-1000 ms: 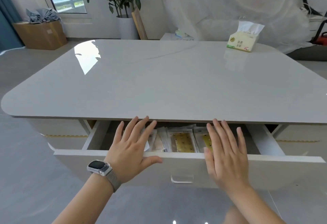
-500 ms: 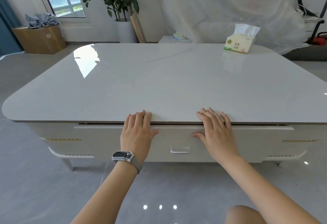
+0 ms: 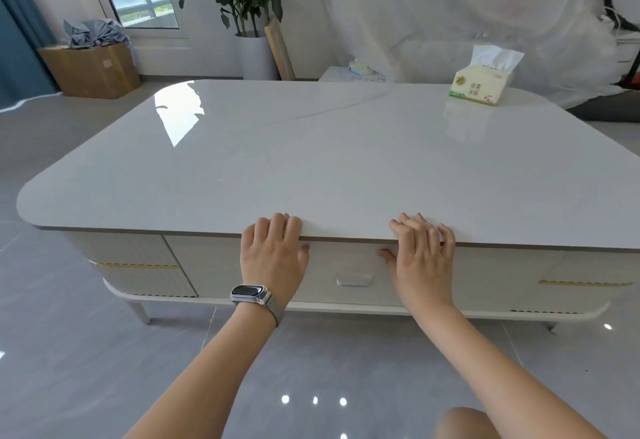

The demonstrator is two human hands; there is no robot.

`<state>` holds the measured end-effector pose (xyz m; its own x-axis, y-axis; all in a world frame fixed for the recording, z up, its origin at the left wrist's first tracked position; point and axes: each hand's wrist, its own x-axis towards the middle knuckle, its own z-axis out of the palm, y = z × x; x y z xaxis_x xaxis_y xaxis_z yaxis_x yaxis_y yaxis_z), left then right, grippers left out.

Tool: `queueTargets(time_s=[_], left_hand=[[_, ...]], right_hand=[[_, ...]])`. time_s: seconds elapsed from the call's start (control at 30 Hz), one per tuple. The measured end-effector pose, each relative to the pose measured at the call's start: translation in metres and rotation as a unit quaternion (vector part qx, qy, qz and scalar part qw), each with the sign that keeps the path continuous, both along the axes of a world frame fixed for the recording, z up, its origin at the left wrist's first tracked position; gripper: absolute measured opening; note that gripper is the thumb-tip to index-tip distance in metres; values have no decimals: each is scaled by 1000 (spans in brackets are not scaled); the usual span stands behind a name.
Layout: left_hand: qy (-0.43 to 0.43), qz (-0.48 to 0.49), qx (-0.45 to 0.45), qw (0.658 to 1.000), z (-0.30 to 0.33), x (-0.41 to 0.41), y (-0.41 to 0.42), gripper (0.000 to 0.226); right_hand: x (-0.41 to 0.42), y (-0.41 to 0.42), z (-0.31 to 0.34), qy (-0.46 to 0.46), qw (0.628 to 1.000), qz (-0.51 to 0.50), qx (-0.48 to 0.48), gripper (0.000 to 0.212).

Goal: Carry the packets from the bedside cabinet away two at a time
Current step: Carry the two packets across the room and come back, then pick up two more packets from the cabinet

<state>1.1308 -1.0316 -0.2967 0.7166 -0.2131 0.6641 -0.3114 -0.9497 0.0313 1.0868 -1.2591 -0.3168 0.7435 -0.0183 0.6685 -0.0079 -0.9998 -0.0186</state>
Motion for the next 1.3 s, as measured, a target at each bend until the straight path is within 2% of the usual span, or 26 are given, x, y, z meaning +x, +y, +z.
queueTargets(time_s=[0.2, 0.3, 0.4, 0.47, 0.53, 0.67, 0.83, 1.0, 1.07, 1.17, 1.3], left_hand=[[96, -3, -43, 994, 8, -11, -5, 50], [203, -15, 18, 979, 28, -15, 0, 65], [348, -55, 139, 926, 71, -13, 11, 76], [404, -54, 162, 899, 106, -10, 17, 81], [436, -40, 162, 885, 149, -9, 24, 83], [487, -29, 172, 856, 259, -6, 36, 78], [532, -33, 138, 835, 426, -14, 61, 70], [593, 7, 113, 798, 542, -38, 126, 64], [592, 29, 102, 799, 578, -46, 164, 63], [567, 59, 61, 820, 619, -64, 232, 61], [550, 127, 20, 825, 651, -110, 342, 65]], right_hand=[[-11, 12, 18, 93, 995, -15, 34, 59], [-13, 10, 42, 205, 979, -18, 8, 66], [-10, 12, 96, 394, 918, -23, -37, 55], [-1, 11, 135, 483, 876, -5, -12, 52], [5, 13, 182, 544, 838, -1, 27, 59], [5, 20, 290, 566, 823, 18, 41, 66], [-3, 35, 443, 606, 795, 18, 12, 61], [-4, 90, 578, 615, 787, 57, -7, 60], [1, 127, 624, 606, 791, 83, -19, 61], [8, 193, 676, 585, 799, 132, -48, 61], [9, 297, 715, 568, 795, 197, -83, 60]])
